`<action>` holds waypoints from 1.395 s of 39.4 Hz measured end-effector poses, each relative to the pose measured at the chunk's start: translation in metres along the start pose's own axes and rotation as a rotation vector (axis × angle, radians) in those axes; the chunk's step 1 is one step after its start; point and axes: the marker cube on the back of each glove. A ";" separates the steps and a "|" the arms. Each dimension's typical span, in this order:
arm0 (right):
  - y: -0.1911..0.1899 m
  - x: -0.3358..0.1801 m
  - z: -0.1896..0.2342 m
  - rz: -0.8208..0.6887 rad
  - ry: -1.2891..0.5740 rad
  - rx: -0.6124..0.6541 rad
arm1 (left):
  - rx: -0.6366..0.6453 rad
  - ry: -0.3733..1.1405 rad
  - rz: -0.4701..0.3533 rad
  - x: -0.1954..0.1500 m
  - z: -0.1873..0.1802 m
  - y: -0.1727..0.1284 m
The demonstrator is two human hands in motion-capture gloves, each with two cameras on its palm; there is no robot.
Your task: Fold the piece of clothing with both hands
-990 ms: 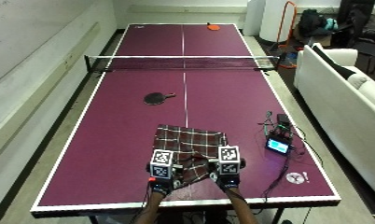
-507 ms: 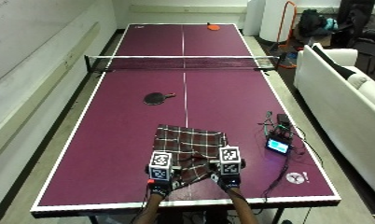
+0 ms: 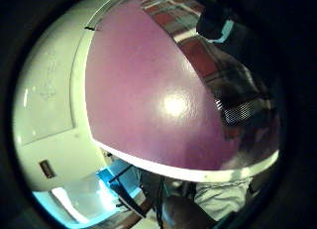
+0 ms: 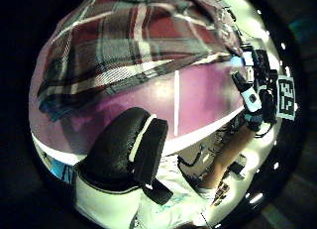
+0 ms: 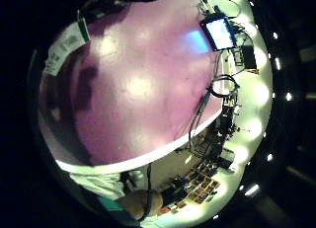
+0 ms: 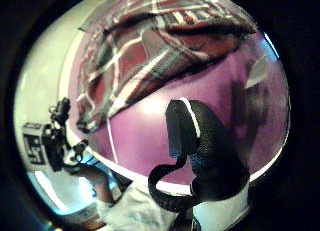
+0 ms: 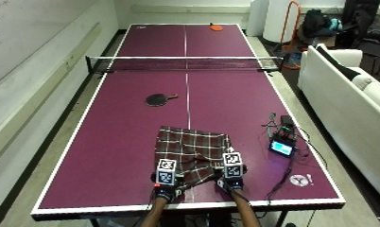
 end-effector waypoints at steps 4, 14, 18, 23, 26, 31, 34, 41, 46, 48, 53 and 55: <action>-0.009 0.000 0.008 -0.026 0.003 0.008 | -0.075 0.008 -0.015 0.001 -0.003 0.017; -0.032 -0.003 0.017 -0.096 0.022 0.098 | 0.179 -0.018 -0.076 -0.006 -0.005 0.004; -0.046 -0.008 0.009 -0.086 0.086 0.295 | 0.291 -0.045 -0.067 -0.010 0.029 -0.036; -0.044 -0.022 0.010 -0.125 0.071 0.457 | 0.373 -0.032 -0.051 -0.018 0.052 -0.060; -0.048 -0.026 0.036 -0.166 0.043 0.439 | 0.399 -0.012 -0.037 -0.026 0.047 -0.055; -0.051 -0.013 0.054 -0.242 0.011 0.457 | 0.416 -0.005 0.070 -0.043 0.021 -0.028; -0.029 -0.008 0.037 -0.324 -0.066 0.417 | 0.387 0.020 0.171 -0.048 -0.003 -0.001; -0.016 0.003 -0.024 -0.362 -0.237 0.387 | 0.425 0.028 0.263 -0.056 -0.060 0.015; -0.049 0.009 -0.057 -0.307 -0.327 0.354 | 0.421 -0.005 0.253 -0.054 -0.095 -0.018; -0.065 0.008 -0.070 -0.288 -0.338 0.348 | 0.394 -0.022 0.241 -0.053 -0.105 -0.041; -0.081 0.001 -0.099 -0.222 -0.249 0.223 | 0.280 -0.014 0.223 -0.044 -0.122 -0.099; -0.101 0.000 -0.090 -0.181 -0.194 0.151 | 0.221 -0.011 0.217 -0.037 -0.137 -0.098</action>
